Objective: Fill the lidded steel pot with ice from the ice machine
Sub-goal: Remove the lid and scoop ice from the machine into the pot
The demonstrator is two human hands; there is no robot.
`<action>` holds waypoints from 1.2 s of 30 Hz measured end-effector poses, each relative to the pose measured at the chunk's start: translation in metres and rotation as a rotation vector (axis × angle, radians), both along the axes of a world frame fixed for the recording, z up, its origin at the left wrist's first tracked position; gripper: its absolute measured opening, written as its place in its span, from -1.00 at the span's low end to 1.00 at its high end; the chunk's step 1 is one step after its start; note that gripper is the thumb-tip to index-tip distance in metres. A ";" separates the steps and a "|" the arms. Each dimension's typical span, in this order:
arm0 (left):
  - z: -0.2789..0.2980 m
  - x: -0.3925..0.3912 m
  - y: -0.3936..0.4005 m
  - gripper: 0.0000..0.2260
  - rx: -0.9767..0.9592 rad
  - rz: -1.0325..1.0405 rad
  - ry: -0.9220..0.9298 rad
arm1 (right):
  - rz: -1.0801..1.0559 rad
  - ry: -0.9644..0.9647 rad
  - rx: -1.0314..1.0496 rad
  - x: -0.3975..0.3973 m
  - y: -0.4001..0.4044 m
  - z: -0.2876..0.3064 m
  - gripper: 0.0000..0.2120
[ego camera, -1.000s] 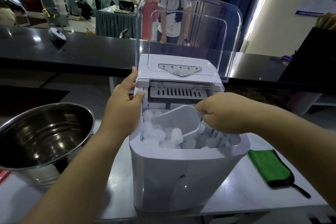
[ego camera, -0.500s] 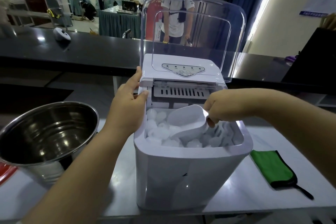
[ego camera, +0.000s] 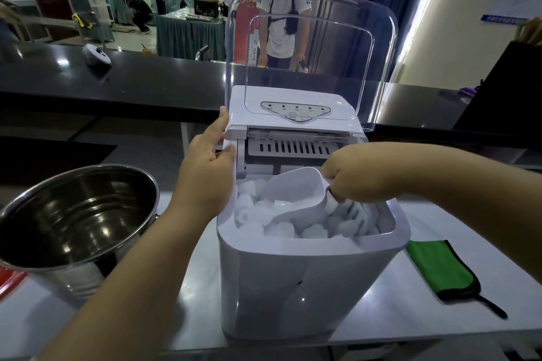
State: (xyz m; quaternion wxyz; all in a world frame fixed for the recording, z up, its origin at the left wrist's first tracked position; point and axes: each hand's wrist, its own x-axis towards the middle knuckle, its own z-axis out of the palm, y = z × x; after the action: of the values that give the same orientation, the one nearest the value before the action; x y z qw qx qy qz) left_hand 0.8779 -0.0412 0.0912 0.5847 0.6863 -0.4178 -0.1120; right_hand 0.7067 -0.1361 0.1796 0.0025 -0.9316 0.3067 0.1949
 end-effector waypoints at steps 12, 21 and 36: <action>0.000 0.000 -0.001 -0.56 -0.001 0.007 -0.005 | -0.296 0.055 0.298 0.012 -0.011 0.004 -0.87; -0.002 0.002 -0.001 -0.55 -0.023 -0.005 0.019 | -0.327 -0.008 0.333 0.000 -0.009 -0.010 -0.86; -0.002 0.003 0.001 -0.55 -0.009 -0.017 0.021 | -0.099 0.061 0.090 0.011 -0.021 -0.002 -0.85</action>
State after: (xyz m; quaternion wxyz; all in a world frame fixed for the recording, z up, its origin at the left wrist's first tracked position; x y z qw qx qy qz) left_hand 0.8809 -0.0407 0.0896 0.5912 0.6788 -0.4180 -0.1223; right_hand 0.7182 -0.1567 0.1773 0.0445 -0.9079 0.3433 0.2365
